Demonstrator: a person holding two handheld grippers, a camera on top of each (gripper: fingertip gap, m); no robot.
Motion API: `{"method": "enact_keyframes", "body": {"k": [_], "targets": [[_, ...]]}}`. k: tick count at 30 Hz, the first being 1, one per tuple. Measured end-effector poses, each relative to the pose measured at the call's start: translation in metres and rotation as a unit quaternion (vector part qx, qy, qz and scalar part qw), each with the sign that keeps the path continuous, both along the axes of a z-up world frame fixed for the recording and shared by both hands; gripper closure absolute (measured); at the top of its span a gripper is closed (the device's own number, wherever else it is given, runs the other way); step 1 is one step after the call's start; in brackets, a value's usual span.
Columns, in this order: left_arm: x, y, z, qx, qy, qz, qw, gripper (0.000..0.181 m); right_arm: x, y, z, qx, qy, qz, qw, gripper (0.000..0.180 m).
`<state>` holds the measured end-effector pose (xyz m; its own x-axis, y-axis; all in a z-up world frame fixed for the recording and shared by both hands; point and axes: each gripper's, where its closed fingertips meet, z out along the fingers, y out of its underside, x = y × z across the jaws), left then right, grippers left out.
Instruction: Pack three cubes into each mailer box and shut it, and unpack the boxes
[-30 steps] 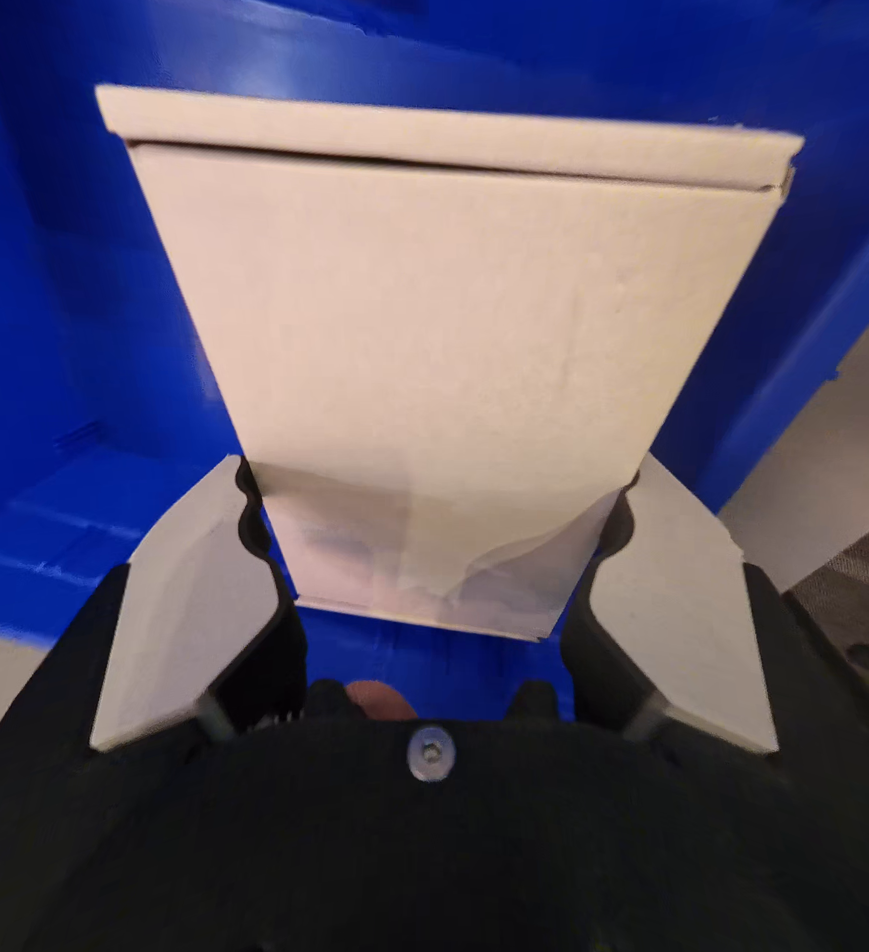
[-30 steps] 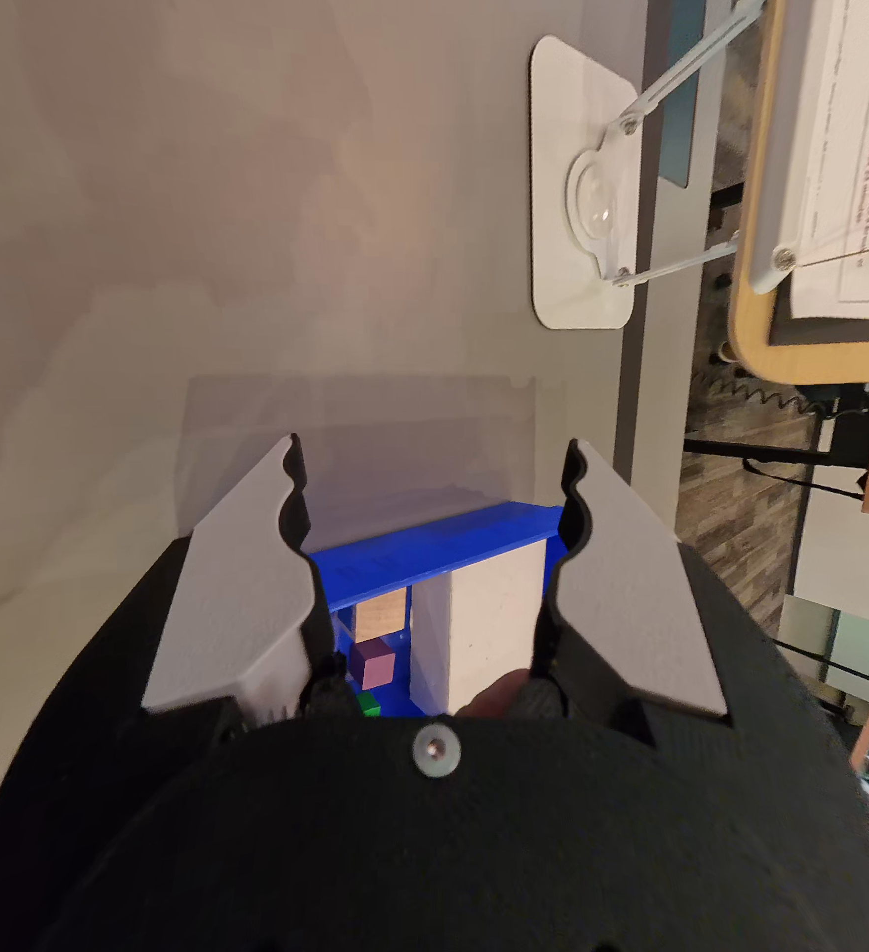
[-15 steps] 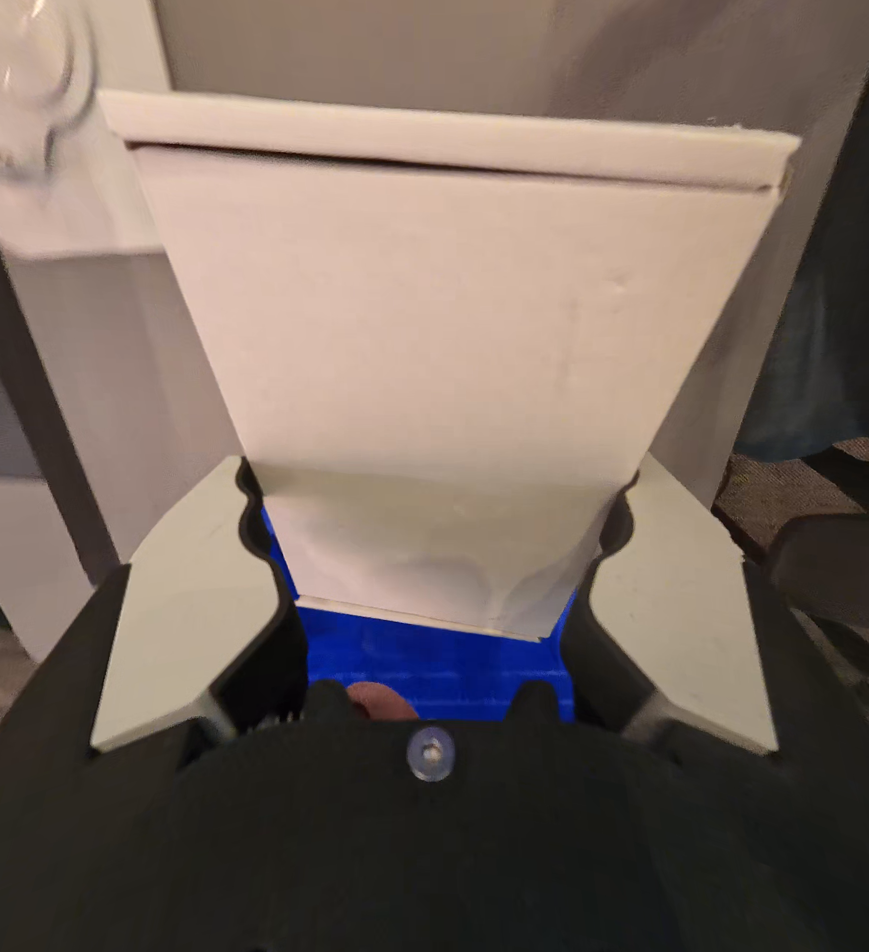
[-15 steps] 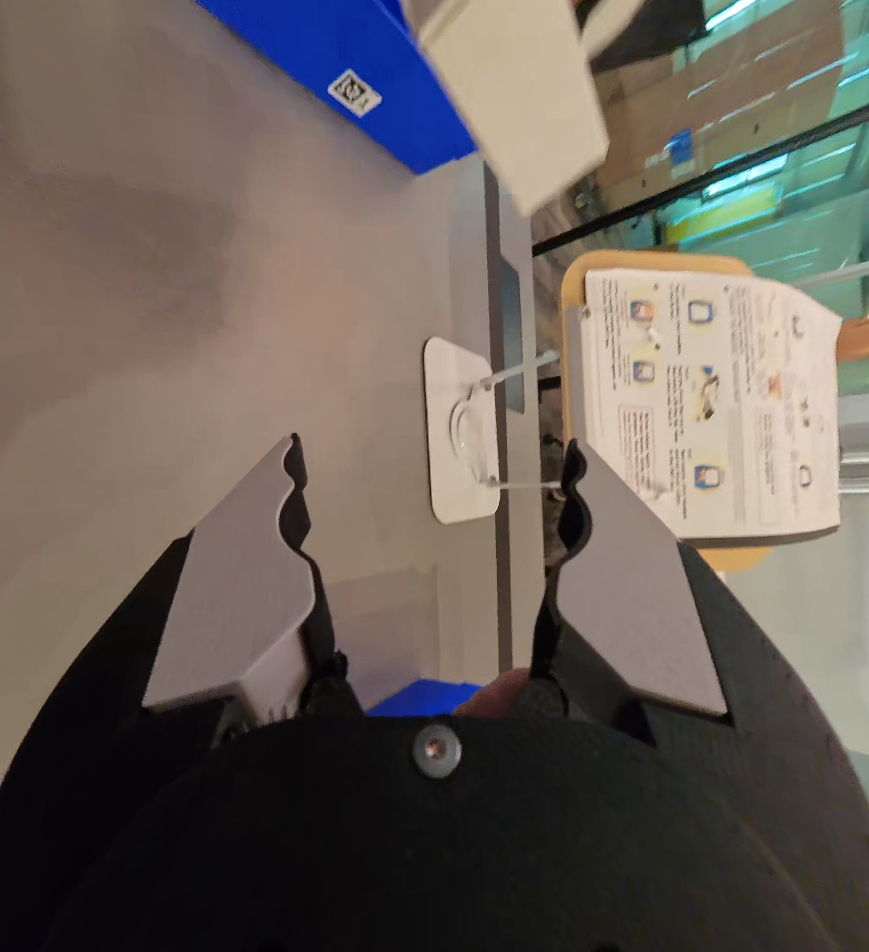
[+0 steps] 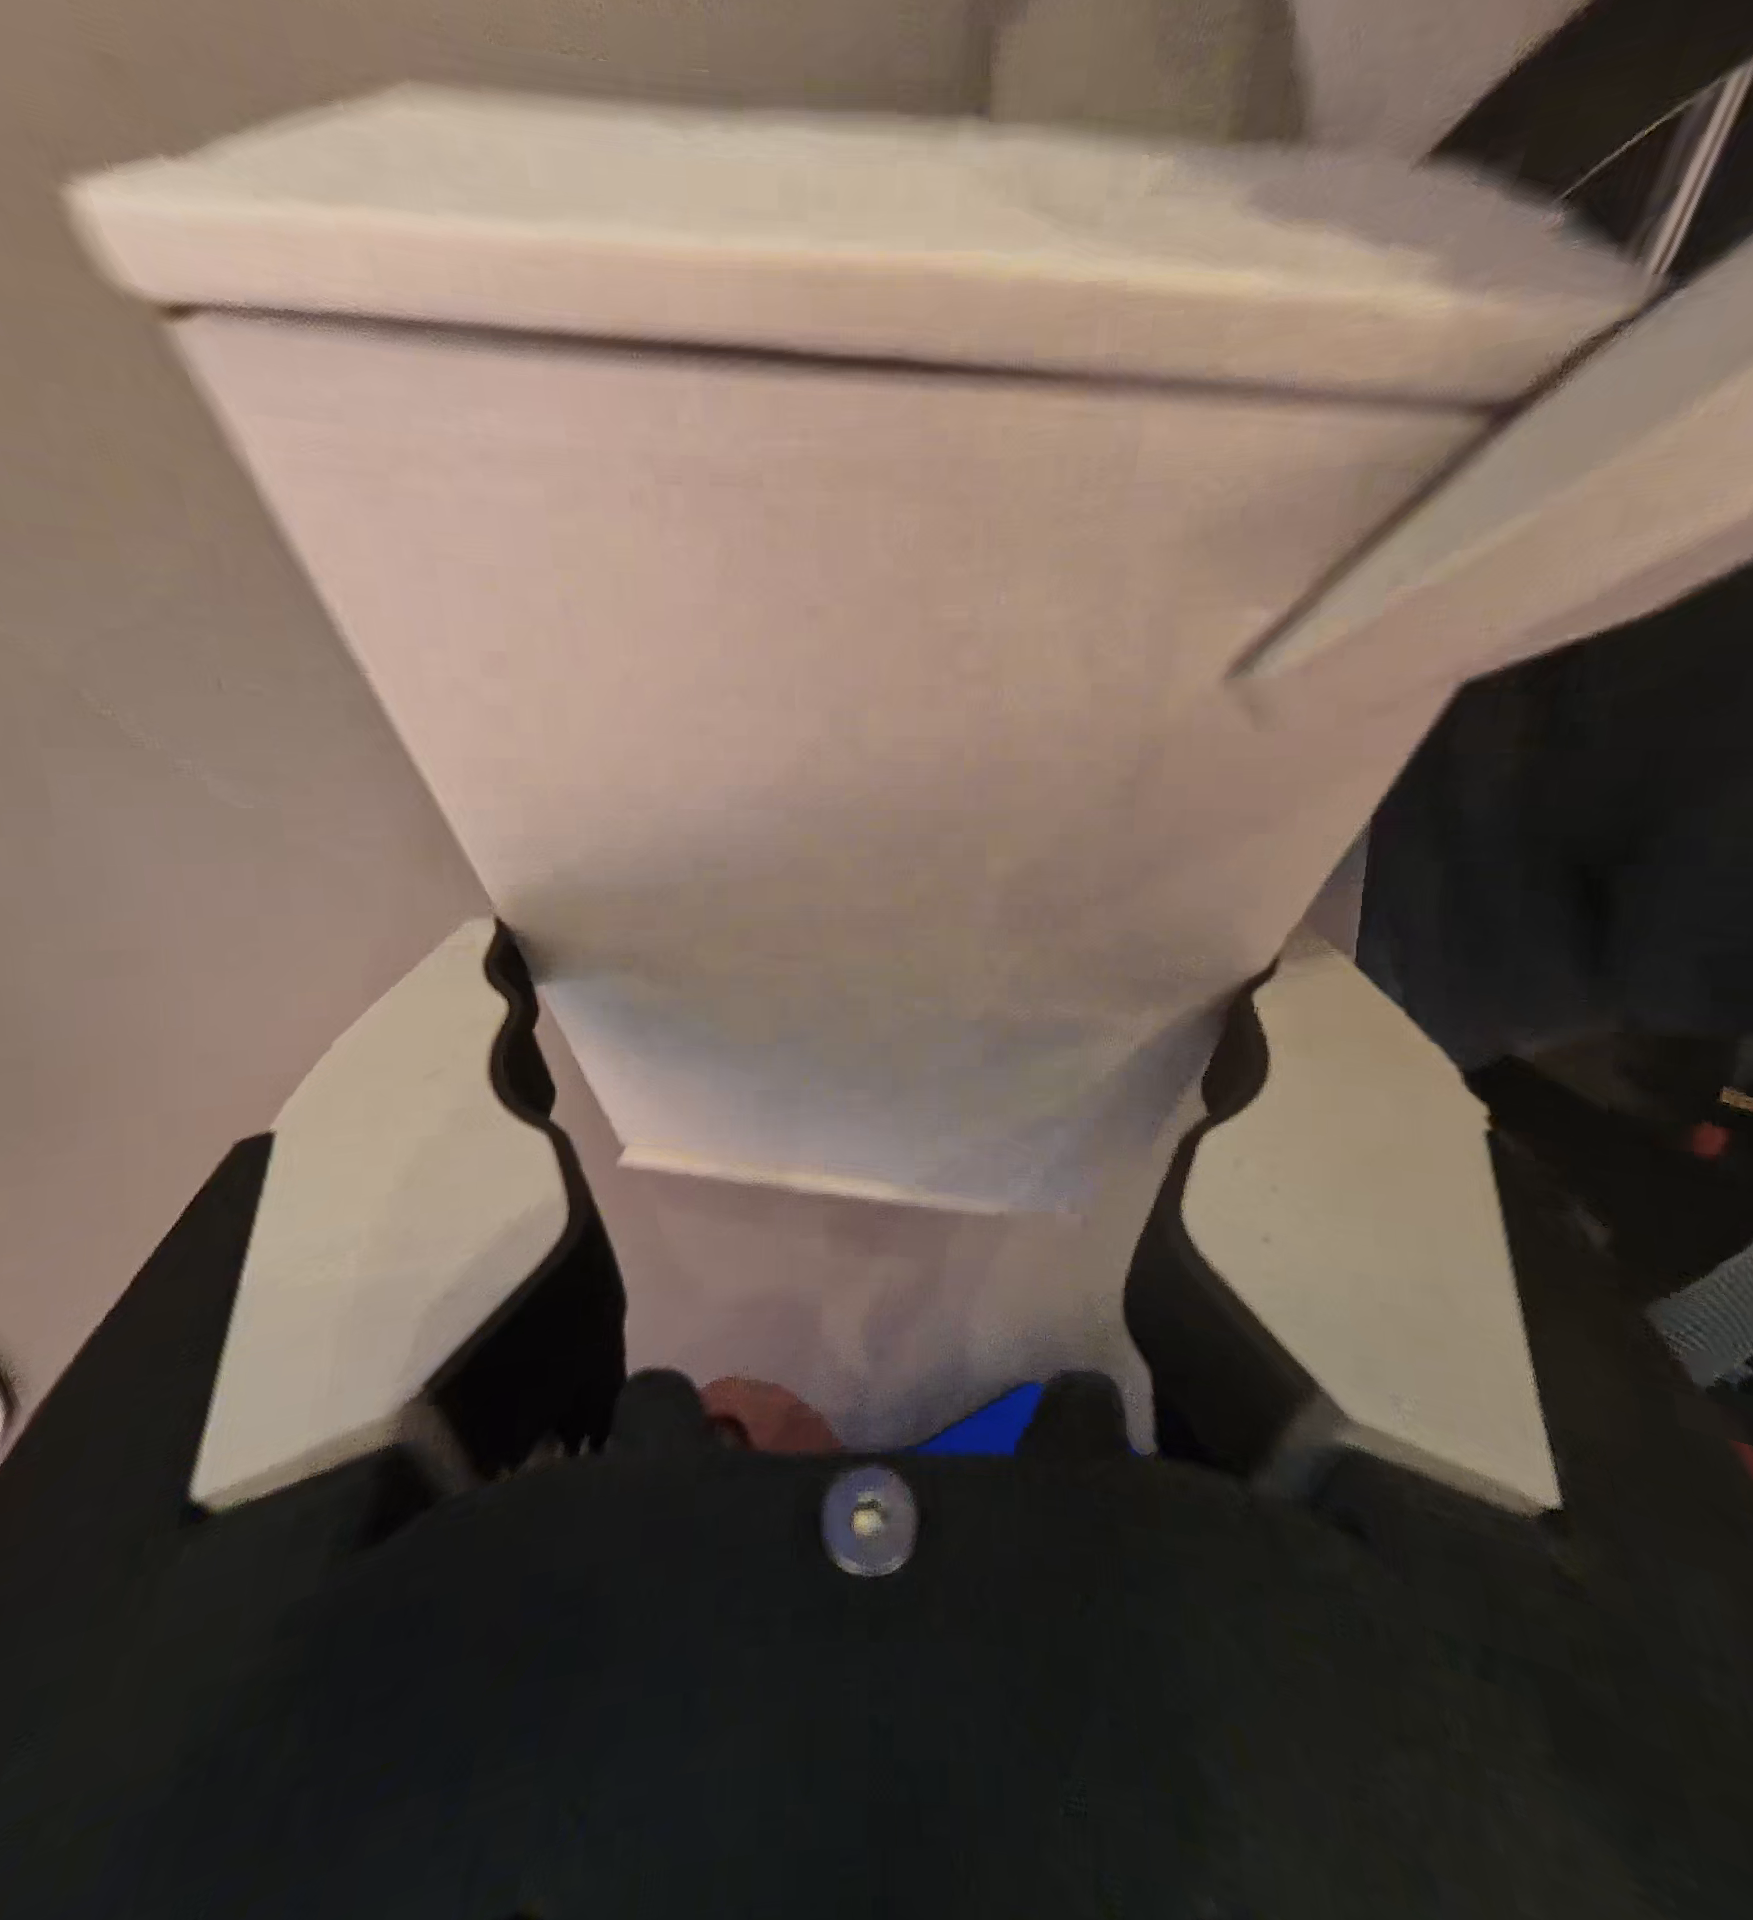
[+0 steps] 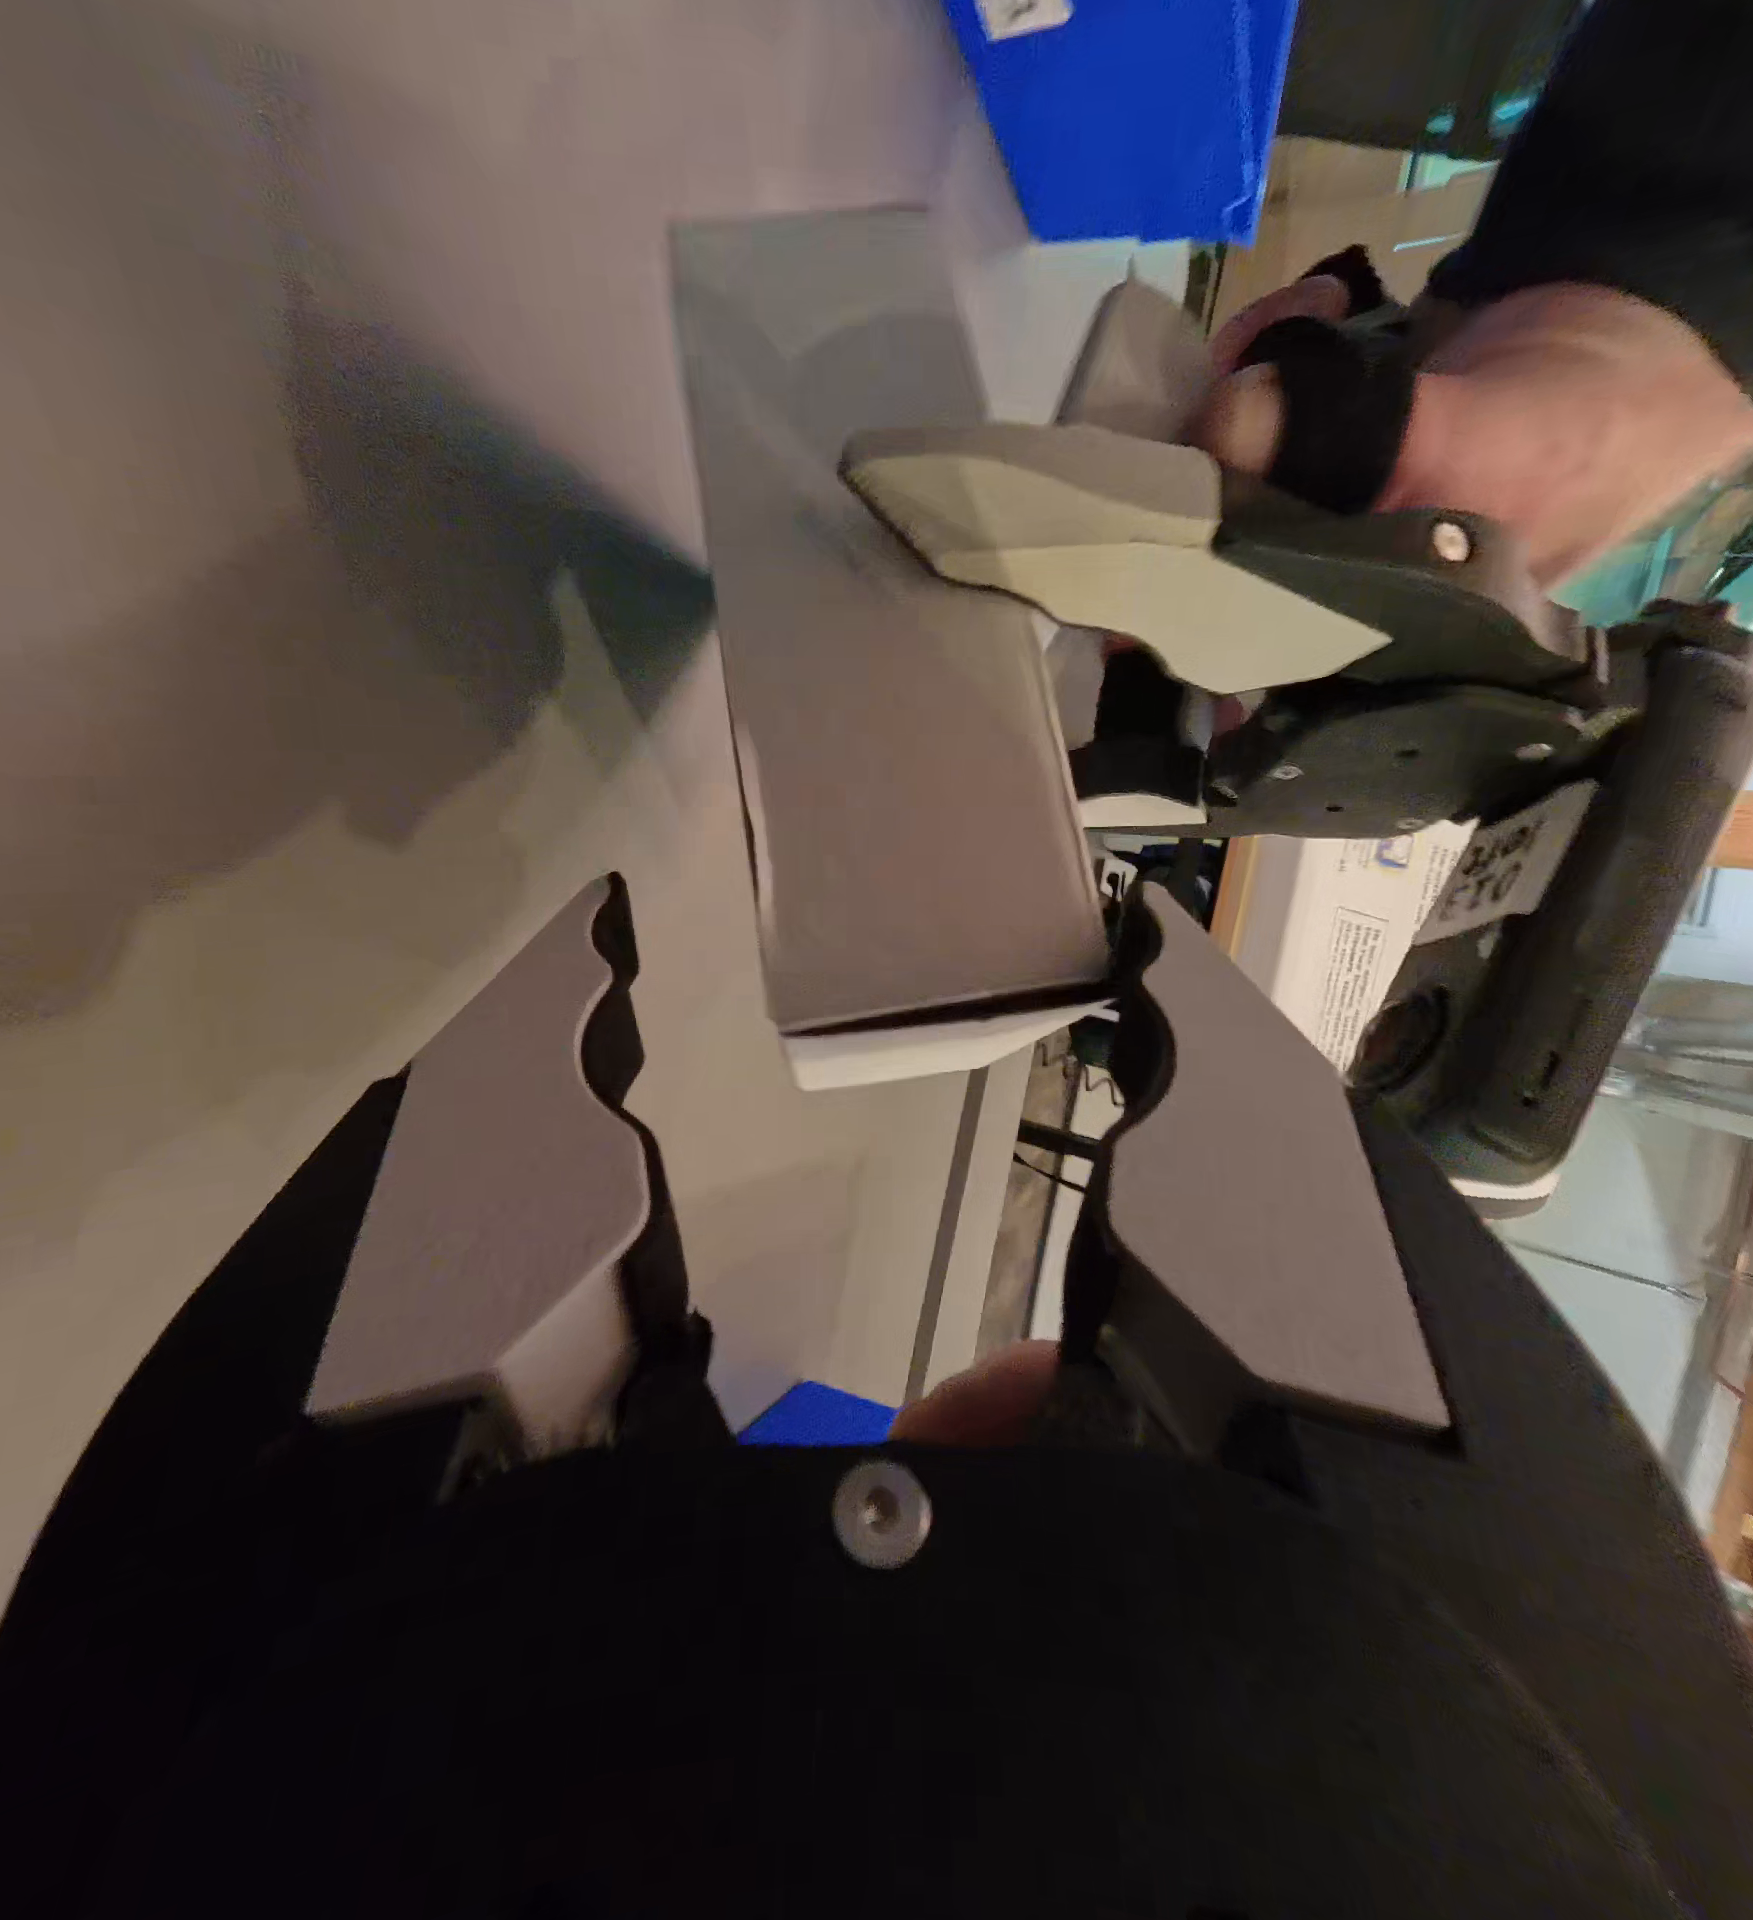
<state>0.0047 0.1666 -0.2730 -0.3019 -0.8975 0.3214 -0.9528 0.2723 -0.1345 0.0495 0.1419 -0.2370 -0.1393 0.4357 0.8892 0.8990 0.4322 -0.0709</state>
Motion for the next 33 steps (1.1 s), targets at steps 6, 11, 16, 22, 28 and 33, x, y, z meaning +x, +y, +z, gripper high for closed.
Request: {"method": "enact_keyframes", "body": {"k": [6, 11, 16, 22, 28, 33], "targets": [[0.012, -0.005, -0.011, -0.014, 0.022, -0.01, 1.0, 0.058, 0.015, 0.003, -0.025, 0.008, -0.032, -0.011, 0.999, 0.111], [0.019, -0.003, -0.015, 0.003, 0.007, 0.009, 1.0, 0.058, 0.02, 0.004, -0.033, 0.007, -0.018, -0.016, 1.0, 0.114], [0.014, 0.004, -0.002, 0.098, -0.069, 0.009, 0.993, 0.064, 0.029, 0.009, -0.042, -0.034, 0.024, -0.038, 0.998, 0.115], [-0.021, -0.007, 0.011, 0.197, -0.16, 0.041, 0.966, 0.057, 0.033, 0.012, -0.039, -0.084, 0.06, -0.039, 0.994, 0.115], [-0.035, 0.018, -0.004, 0.303, -0.246, 0.105, 0.915, 0.076, 0.04, 0.013, -0.036, -0.159, 0.072, -0.032, 0.984, 0.116], [-0.017, 0.023, -0.013, 0.352, -0.304, 0.093, 0.88, 0.096, 0.045, 0.014, -0.034, -0.208, 0.079, -0.026, 0.974, 0.115]]}}
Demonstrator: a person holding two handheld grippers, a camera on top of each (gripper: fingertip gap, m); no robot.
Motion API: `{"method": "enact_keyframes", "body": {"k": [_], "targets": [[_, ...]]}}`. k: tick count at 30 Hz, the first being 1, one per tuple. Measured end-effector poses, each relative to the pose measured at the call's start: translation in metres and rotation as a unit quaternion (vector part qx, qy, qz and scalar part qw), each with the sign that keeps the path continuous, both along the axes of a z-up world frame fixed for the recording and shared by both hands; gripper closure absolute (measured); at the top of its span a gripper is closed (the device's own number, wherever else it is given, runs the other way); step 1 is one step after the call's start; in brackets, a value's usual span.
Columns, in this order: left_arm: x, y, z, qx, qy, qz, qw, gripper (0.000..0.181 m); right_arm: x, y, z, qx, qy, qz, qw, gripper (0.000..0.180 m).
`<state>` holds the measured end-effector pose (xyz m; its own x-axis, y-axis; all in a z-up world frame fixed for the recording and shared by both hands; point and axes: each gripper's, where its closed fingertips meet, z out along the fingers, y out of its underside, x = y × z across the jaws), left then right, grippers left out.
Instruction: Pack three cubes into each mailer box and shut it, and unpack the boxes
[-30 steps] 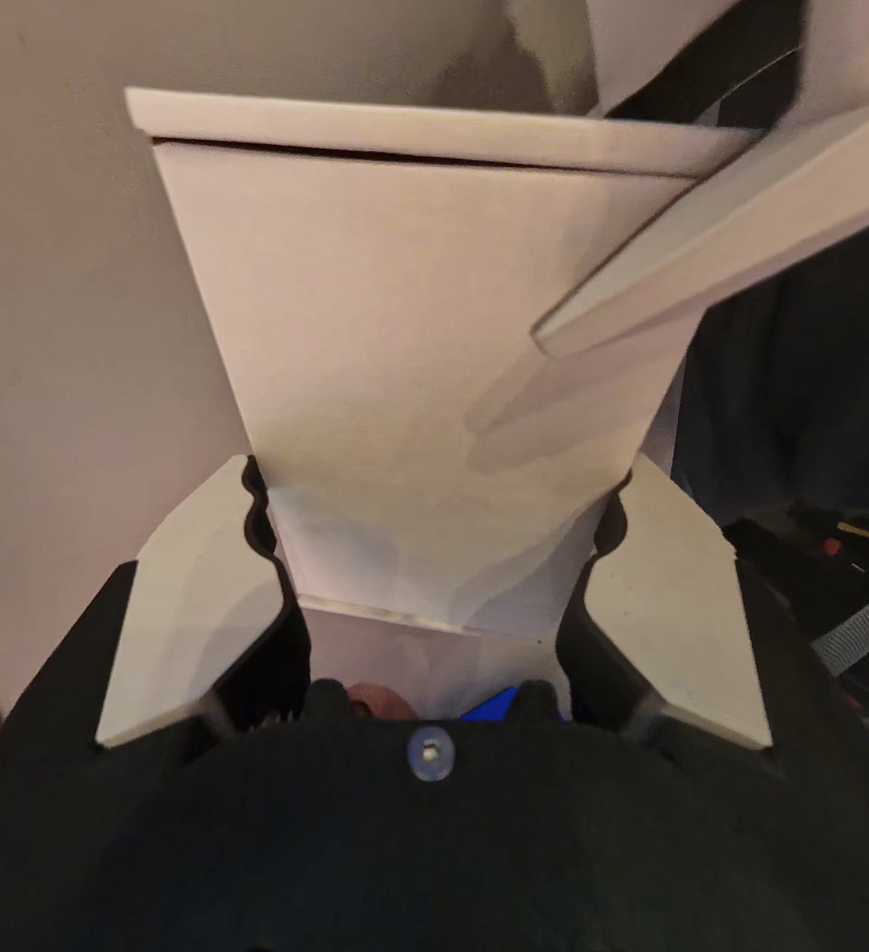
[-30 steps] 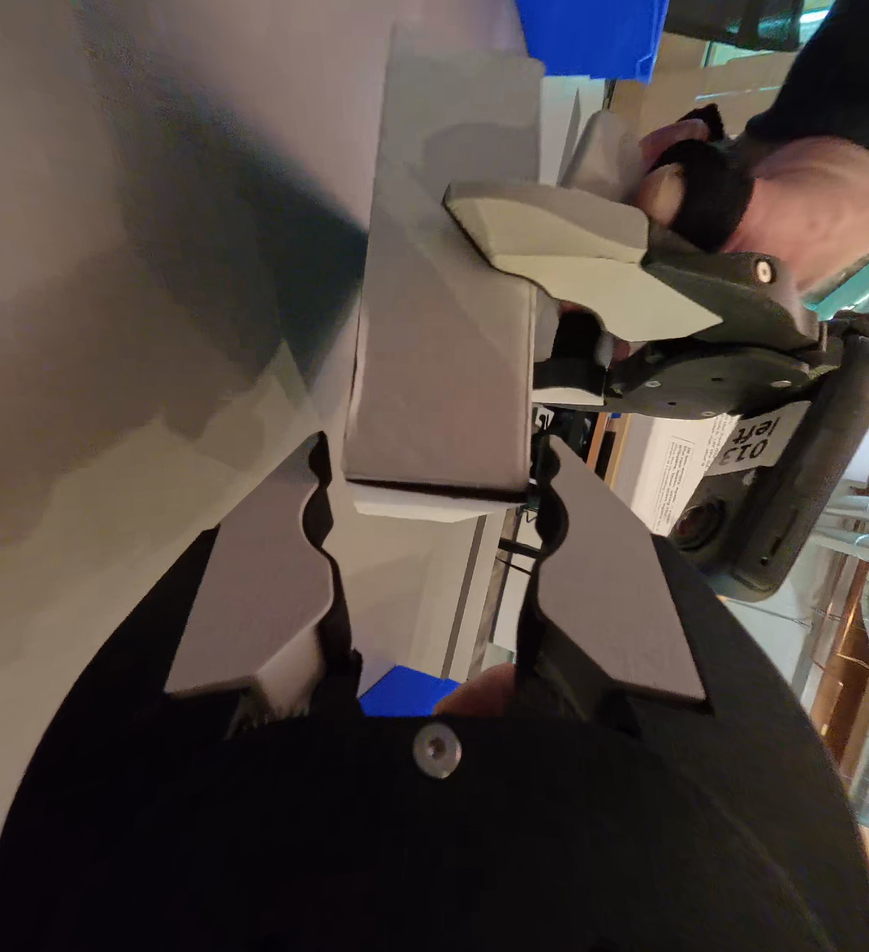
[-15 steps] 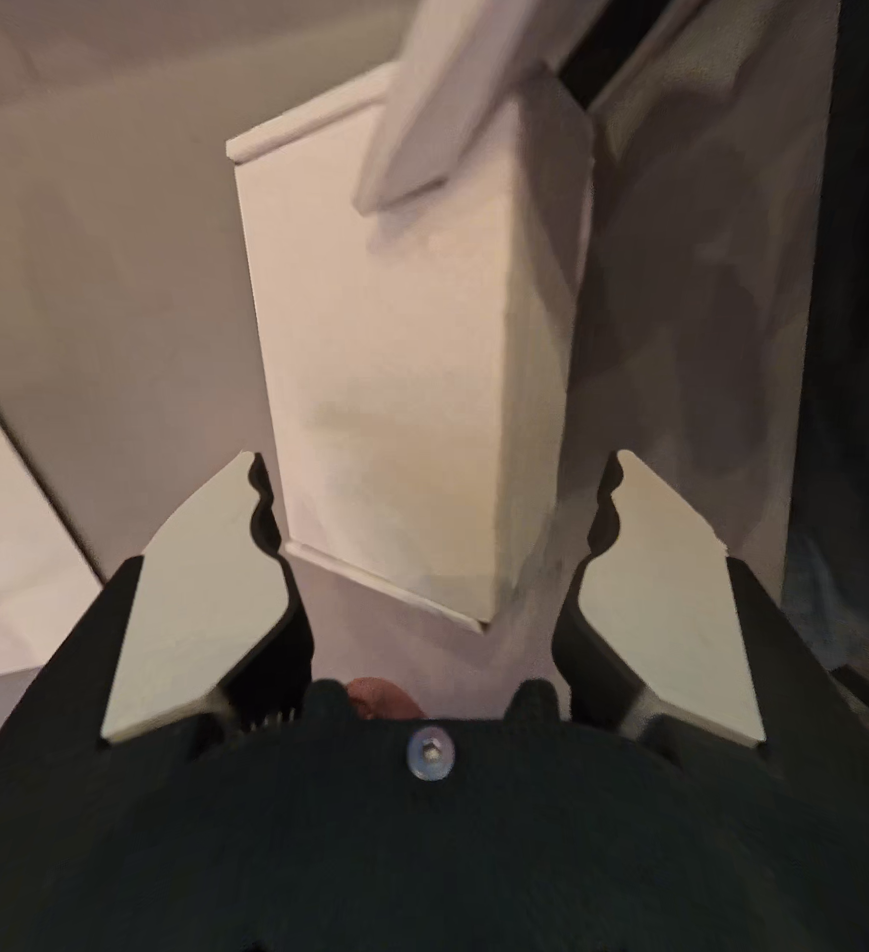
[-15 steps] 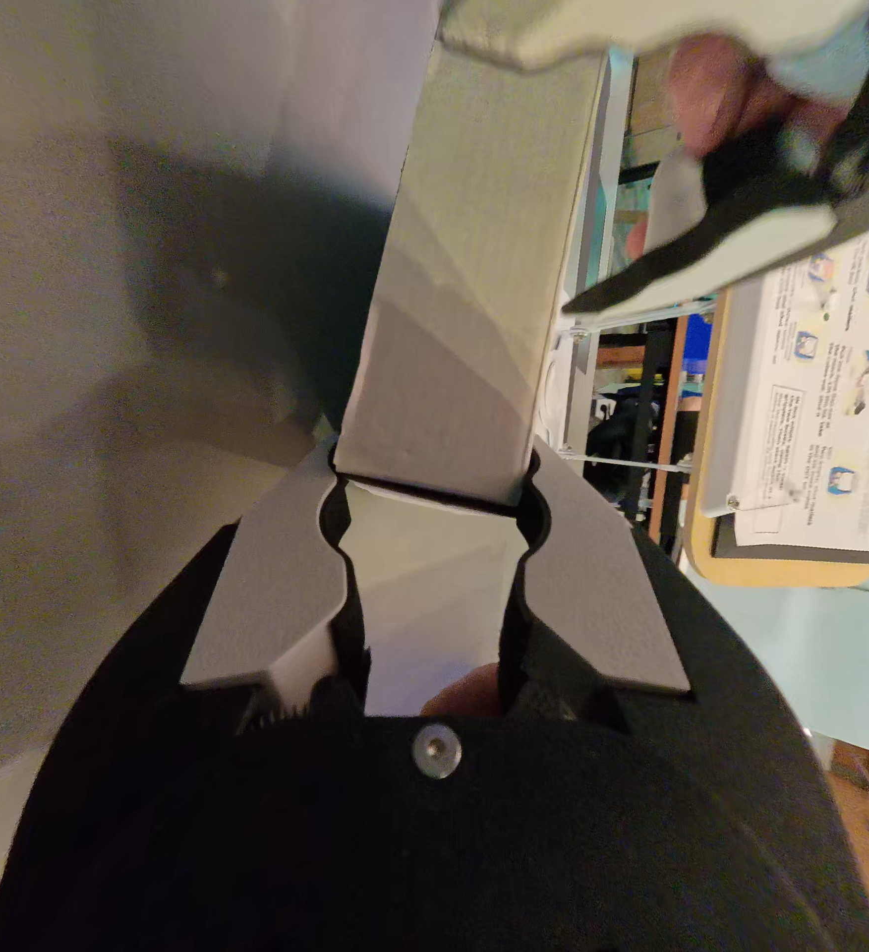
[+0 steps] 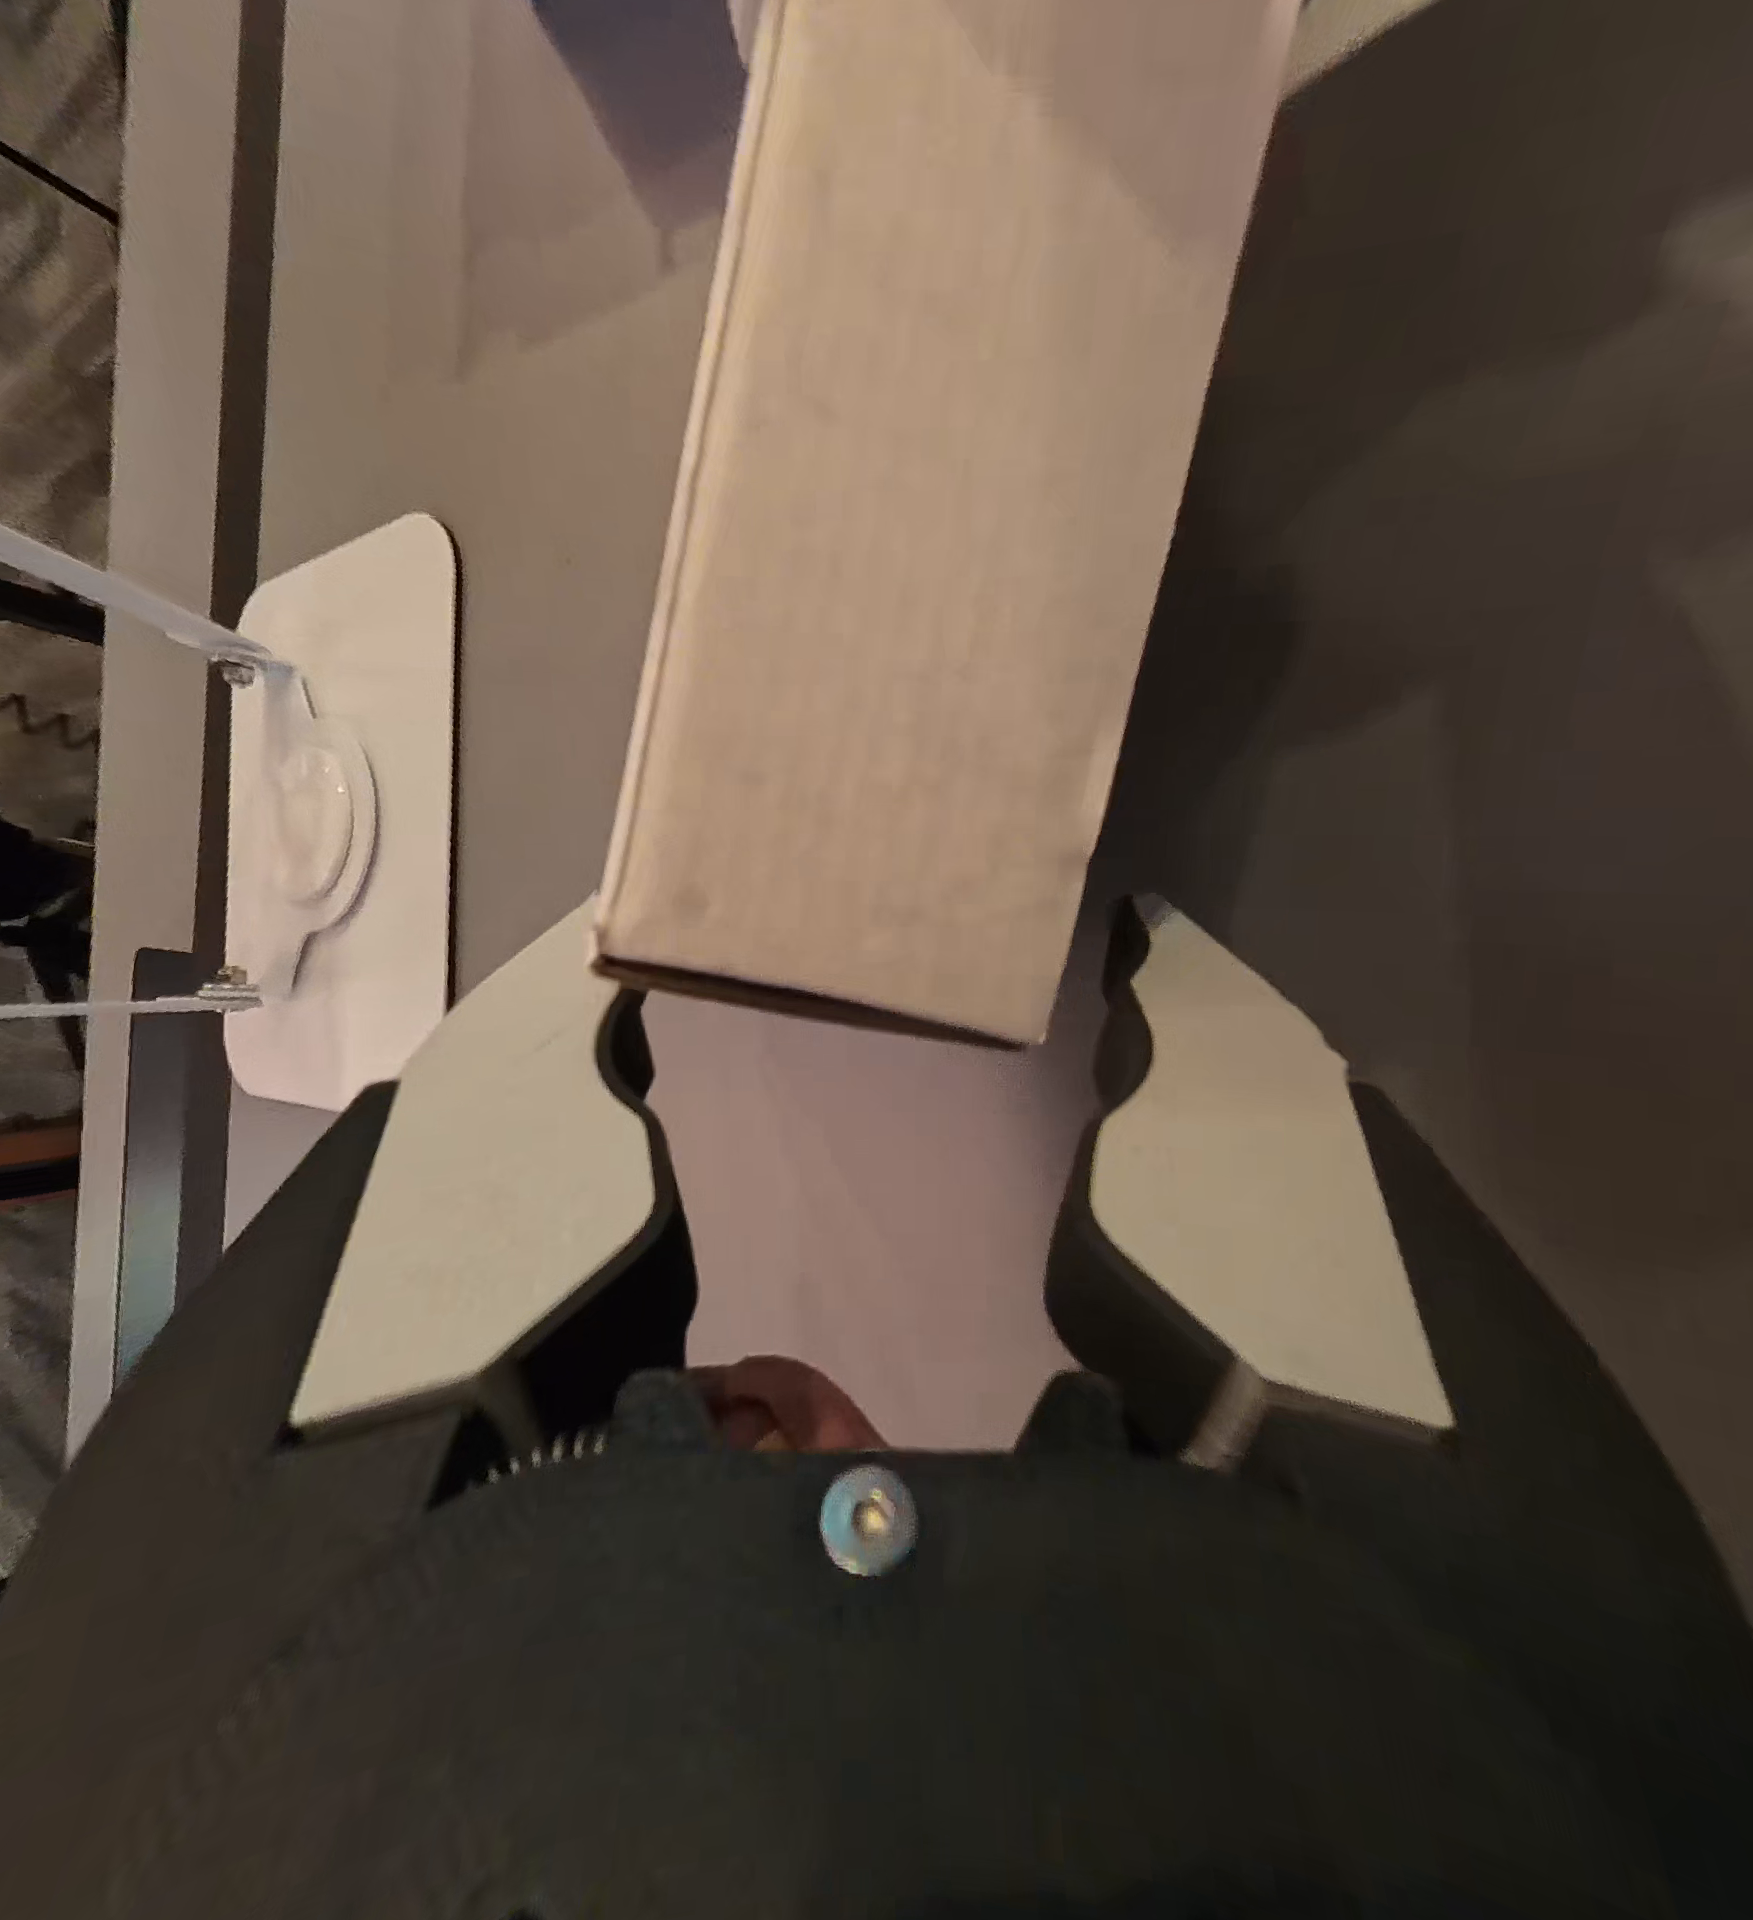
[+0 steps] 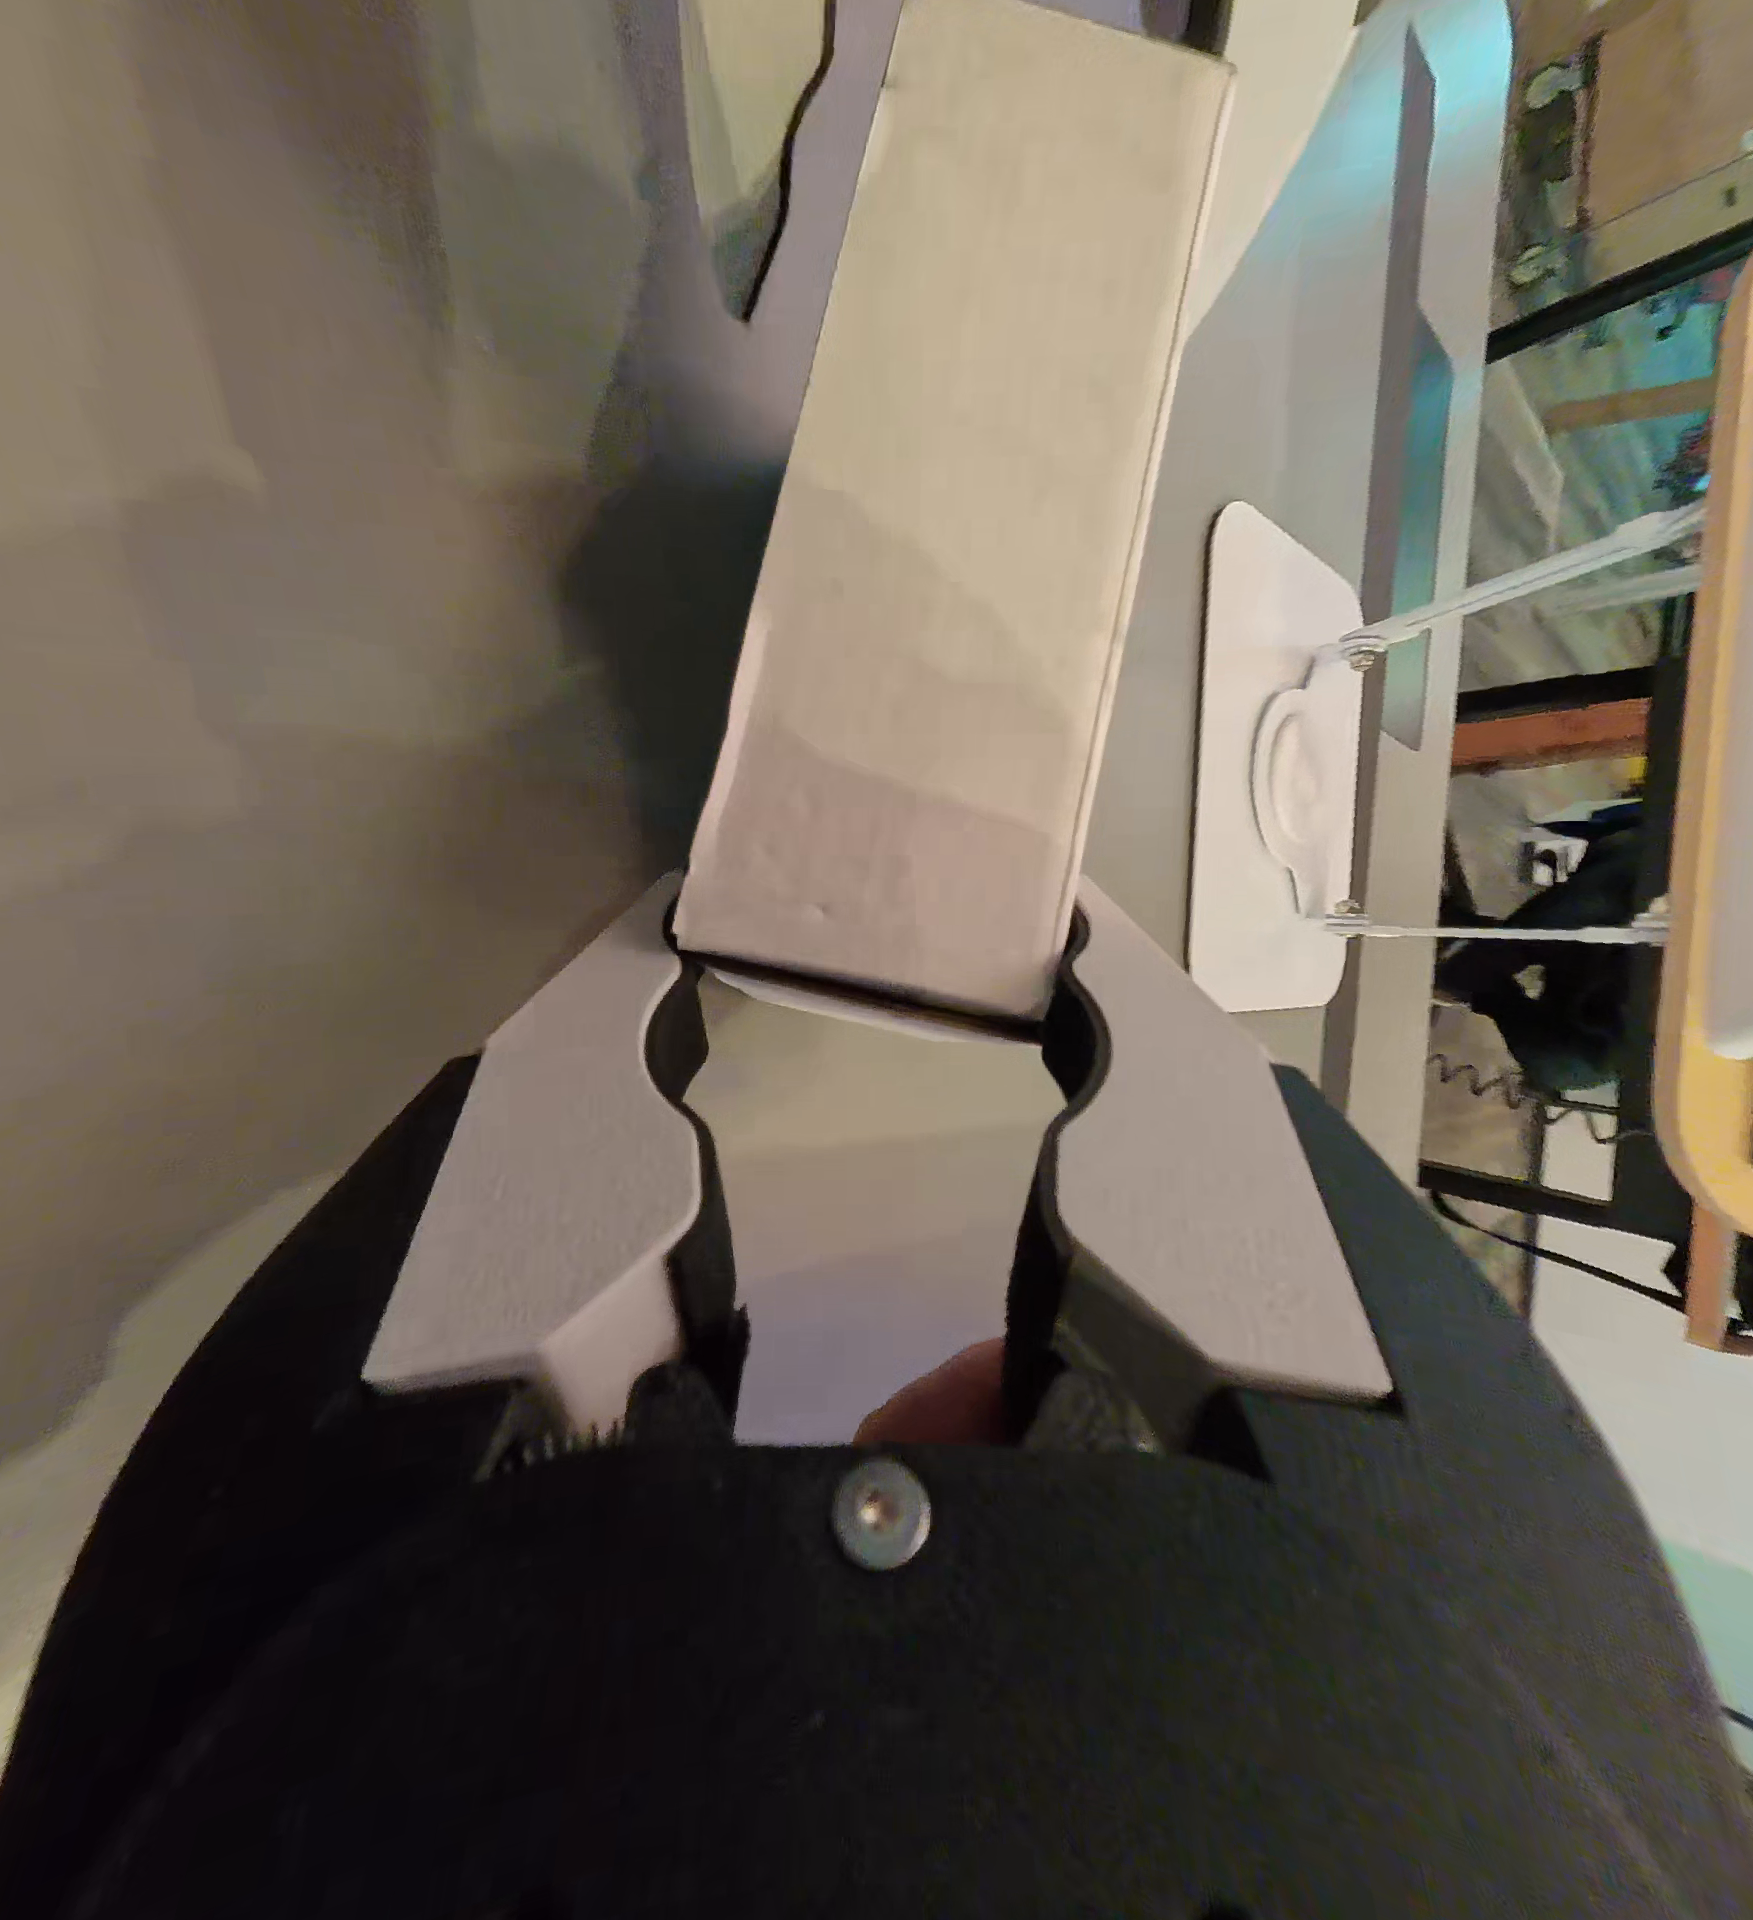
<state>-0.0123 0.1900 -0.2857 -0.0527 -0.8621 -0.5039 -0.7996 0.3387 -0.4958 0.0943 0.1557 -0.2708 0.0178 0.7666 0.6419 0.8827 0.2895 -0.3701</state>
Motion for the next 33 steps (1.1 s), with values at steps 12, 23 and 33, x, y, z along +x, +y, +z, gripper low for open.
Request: {"method": "enact_keyframes", "body": {"k": [12, 23, 33], "targets": [[0.012, 0.004, 0.006, 0.014, -0.059, 0.024, 0.998, 0.115, 0.006, 0.001, 0.022, 0.043, -0.053, -0.045, 0.997, 0.105], [0.012, 0.001, 0.006, 0.03, -0.052, 0.044, 0.997, 0.115, -0.01, -0.005, 0.025, -0.015, -0.039, -0.066, 0.997, 0.124], [0.013, -0.001, 0.006, 0.049, -0.055, 0.039, 0.997, 0.116, -0.012, -0.014, 0.032, -0.164, 0.044, -0.042, 0.985, 0.128]]}}
